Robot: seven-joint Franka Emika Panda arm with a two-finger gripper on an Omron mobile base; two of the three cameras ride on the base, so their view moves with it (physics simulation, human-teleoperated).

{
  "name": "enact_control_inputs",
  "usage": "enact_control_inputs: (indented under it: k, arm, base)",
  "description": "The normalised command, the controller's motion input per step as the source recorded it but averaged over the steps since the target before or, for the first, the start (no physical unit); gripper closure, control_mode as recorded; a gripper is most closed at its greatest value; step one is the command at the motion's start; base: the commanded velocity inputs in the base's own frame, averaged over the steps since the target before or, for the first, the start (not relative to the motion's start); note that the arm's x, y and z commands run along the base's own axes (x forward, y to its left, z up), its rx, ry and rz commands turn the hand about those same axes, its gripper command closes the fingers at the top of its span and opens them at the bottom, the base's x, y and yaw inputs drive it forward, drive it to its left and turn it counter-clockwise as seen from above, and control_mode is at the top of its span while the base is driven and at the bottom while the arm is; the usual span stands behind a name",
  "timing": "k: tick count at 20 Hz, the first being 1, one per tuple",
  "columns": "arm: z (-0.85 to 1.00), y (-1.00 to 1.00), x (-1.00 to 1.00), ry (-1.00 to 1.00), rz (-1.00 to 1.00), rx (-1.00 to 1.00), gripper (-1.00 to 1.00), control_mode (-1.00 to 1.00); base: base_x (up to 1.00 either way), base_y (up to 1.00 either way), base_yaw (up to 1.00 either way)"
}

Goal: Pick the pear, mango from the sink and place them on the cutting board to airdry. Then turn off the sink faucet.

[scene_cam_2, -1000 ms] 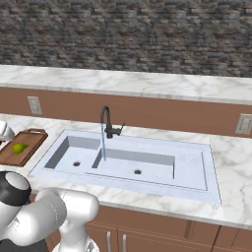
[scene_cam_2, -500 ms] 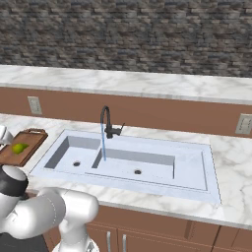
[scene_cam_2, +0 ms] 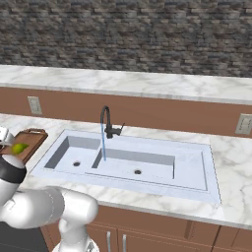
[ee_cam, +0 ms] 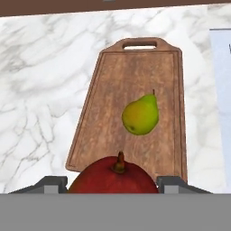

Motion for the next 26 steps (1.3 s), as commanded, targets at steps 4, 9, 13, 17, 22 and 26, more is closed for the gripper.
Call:
enact_control_inputs:
  k: [4, 9, 13, 17, 22, 26]
  arm:
    - [-0.17, 0.22, 0.18, 0.0, 0.0, 0.0, 1.0, -1.0]
    - [-0.11, 0.13, 0.15, 0.0, 0.0, 0.0, 1.0, -1.0]
    - [-0.07, 0.0, 0.06, 0.0, 0.0, 0.0, 1.0, -1.0]
    - [-0.07, 0.0, 0.0, 0.0, 0.0, 0.0, 1.0, -1.0]
    - [-0.11, 0.0, 0.0, 0.0, 0.0, 0.0, 1.0, -1.0]
    - [-0.14, 0.0, 0.0, 0.0, 0.0, 0.0, 1.0, -1.0]
  base:
    - [0.0, 0.0, 0.0]
    - [0.0, 0.0, 0.0]
    - [0.0, 0.0, 0.0]
    - [0.0, 0.0, 0.0]
    - [0.0, 0.0, 0.0]
    - [0.0, 0.0, 0.0]
